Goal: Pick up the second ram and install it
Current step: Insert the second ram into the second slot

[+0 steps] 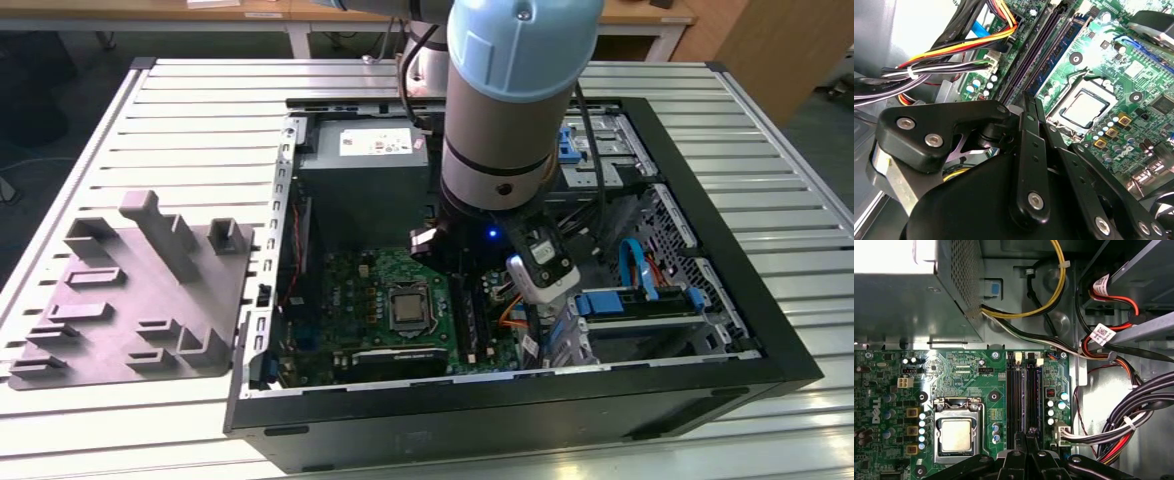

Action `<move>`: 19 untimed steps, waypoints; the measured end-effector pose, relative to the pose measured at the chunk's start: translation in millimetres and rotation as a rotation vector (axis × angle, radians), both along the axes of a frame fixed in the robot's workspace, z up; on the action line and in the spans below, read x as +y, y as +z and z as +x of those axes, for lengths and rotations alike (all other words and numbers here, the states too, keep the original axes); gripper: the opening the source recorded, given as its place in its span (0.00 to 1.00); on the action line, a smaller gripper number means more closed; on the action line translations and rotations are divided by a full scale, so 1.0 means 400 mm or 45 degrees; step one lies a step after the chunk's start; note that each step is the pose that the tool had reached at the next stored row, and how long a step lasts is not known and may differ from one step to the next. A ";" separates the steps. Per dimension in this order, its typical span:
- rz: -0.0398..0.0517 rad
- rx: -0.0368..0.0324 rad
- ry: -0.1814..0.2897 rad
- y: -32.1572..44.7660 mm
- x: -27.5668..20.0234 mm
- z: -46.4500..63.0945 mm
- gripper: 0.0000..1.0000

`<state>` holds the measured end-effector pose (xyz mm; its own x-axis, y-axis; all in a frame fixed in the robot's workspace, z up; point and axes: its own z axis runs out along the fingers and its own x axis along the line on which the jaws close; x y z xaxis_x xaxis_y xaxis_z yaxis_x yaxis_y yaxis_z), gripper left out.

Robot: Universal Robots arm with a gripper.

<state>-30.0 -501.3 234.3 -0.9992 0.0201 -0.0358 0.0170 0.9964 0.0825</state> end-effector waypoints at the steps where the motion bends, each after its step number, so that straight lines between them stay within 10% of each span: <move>1: 0.000 0.0000 0.000 0.000 0.000 0.000 0.11; 19: 0.003 -0.0007 0.000 -0.006 0.004 -0.003 0.11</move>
<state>-31.3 -499.7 232.0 -0.9991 0.0205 -0.0362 0.0173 0.9963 0.0848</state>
